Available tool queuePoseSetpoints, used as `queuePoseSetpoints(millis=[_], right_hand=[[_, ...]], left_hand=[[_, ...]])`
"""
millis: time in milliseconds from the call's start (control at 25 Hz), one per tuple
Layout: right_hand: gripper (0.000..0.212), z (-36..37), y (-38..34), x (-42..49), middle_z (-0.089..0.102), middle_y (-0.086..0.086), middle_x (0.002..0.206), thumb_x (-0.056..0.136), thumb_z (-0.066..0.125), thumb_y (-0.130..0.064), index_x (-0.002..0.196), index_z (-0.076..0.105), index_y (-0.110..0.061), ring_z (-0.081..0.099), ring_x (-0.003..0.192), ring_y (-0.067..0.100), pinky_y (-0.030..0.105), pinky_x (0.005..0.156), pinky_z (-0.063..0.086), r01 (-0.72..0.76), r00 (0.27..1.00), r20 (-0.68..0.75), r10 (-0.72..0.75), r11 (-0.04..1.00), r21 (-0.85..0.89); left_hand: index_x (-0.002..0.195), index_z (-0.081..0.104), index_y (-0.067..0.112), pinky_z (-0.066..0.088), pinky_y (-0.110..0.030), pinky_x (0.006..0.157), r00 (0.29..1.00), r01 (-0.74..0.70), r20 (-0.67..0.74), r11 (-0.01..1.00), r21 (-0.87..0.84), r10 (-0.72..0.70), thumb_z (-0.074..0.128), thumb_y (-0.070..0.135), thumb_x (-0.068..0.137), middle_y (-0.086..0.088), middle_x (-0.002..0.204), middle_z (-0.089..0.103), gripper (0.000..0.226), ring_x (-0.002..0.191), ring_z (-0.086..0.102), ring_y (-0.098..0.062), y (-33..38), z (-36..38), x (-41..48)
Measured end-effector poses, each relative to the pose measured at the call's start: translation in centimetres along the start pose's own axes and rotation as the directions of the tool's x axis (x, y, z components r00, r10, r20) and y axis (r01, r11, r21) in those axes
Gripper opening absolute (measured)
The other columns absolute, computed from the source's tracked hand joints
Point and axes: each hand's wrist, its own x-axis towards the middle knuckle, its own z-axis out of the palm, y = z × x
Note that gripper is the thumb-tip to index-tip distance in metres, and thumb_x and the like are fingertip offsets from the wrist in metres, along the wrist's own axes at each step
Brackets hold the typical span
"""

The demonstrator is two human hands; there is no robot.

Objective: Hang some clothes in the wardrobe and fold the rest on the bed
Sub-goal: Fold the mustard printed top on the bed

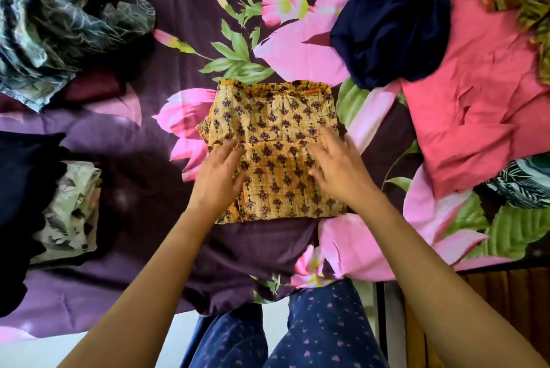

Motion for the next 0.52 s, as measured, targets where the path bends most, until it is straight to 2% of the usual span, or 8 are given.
queuePoseSetpoints(millis=[80, 120, 200, 240, 320, 400, 440, 520], right_hand=[[0.069, 1.1, -0.8, -1.0, 0.023, 0.017, 0.153, 0.08, 0.071, -0.042, 0.137, 0.045, -0.011, 0.021, 0.143, 0.032, 0.057, 0.114, 0.02, 0.064, 0.978, 0.195, -0.075, 0.996, 0.062], [0.082, 1.8, -1.0, -1.5, 0.011, 0.015, 0.158, 0.08, 0.067, -0.051, 0.145, 0.035, -0.014, 0.007, 0.147, 0.028, 0.053, 0.117, 0.01, 0.053, 0.946, 0.317, -0.071, 0.996, 0.065], [0.105, 3.2, -0.9, -2.2, -0.01, 0.012, 0.159, 0.073, 0.069, -0.058, 0.152, 0.012, -0.019, -0.014, 0.146, 0.024, 0.047, 0.116, -0.005, 0.058, 0.914, 0.402, -0.045, 0.998, -0.02], [0.114, 3.9, -1.0, -2.6, -0.016, 0.012, 0.158, 0.069, 0.073, -0.056, 0.152, 0.004, -0.021, -0.018, 0.145, 0.025, 0.047, 0.116, -0.008, 0.064, 0.914, 0.405, -0.03, 0.996, -0.07], [0.124, 5.3, -1.0, -3.3, -0.016, 0.014, 0.157, 0.064, 0.081, -0.044, 0.152, -0.004, -0.021, -0.015, 0.145, 0.028, 0.048, 0.116, -0.008, 0.071, 0.923, 0.384, -0.007, 0.985, -0.154], [0.114, 5.8, -1.1, -3.5, -0.007, 0.017, 0.158, 0.07, 0.078, -0.019, 0.152, 0.0, -0.019, -0.005, 0.146, 0.032, 0.048, 0.115, -0.005, 0.054, 0.957, 0.291, -0.005, 0.986, -0.16], [0.104, 5.8, -1.2, -3.4, -0.008, 0.018, 0.158, 0.076, 0.068, -0.005, 0.152, -0.002, -0.018, -0.006, 0.146, 0.033, 0.048, 0.115, -0.005, 0.059, 0.962, 0.272, -0.014, 0.986, -0.158], [0.089, 4.9, -1.7, -3.2, -0.016, 0.02, 0.156, 0.085, 0.045, 0.01, 0.151, -0.009, -0.016, -0.013, 0.144, 0.036, 0.048, 0.115, -0.008, 0.06, 0.939, 0.343, -0.017, 0.991, -0.116]], left_hand=[[0.118, 0.061, -0.001, 0.044, -0.055, 0.098, 0.993, -0.091, 0.075, 0.995, 0.04, 0.088, 0.061, 0.034, 0.085, -0.021, 0.134, 0.052, 0.048, 0.119, 0.053, -0.039, -0.3, 1.7, -1.0], [0.124, 0.057, 0.0, 0.037, -0.055, 0.104, 0.983, -0.095, 0.163, 0.994, 0.046, 0.086, 0.053, 0.05, 0.082, -0.02, 0.139, 0.047, 0.066, 0.126, 0.048, -0.038, -0.3, 2.4, -1.5], [0.141, 0.038, 0.004, 0.018, -0.05, 0.112, 0.944, -0.08, 0.327, 0.994, 0.078, 0.05, 0.047, 0.074, 0.064, -0.014, 0.152, 0.025, 0.104, 0.14, 0.02, -0.032, -0.5, 3.7, -2.5], [0.146, 0.028, 0.007, 0.011, -0.049, 0.113, 0.925, -0.089, 0.378, 0.987, 0.133, 0.032, 0.053, 0.078, 0.055, -0.011, 0.154, 0.015, 0.118, 0.141, 0.01, -0.03, -0.6, 4.1, -2.9], [0.148, 0.022, 0.008, 0.012, -0.047, 0.111, 0.895, -0.129, 0.447, 0.951, 0.281, -0.011, 0.076, 0.067, 0.044, -0.013, 0.155, 0.017, 0.131, 0.142, 0.013, -0.03, -0.8, 4.8, -3.3], [0.148, 0.021, 0.009, 0.017, -0.045, 0.109, 0.925, -0.11, 0.38, 0.934, 0.341, -0.029, 0.088, 0.038, 0.046, -0.014, 0.153, 0.024, 0.125, 0.14, 0.025, -0.031, -0.6, 5.0, -3.2], [0.149, 0.013, 0.011, 0.015, -0.043, 0.111, 0.926, -0.1, 0.375, 0.937, 0.336, -0.036, 0.084, 0.025, 0.054, -0.013, 0.156, 0.016, 0.119, 0.142, 0.021, -0.031, -0.4, 4.9, -3.1], [0.145, -0.014, 0.013, 0.004, -0.043, 0.116, 0.899, -0.099, 0.434, 0.937, 0.335, -0.061, 0.064, 0.012, 0.075, -0.01, 0.156, -0.014, 0.105, 0.145, -0.004, -0.031, 0.1, 4.6, -3.0]])
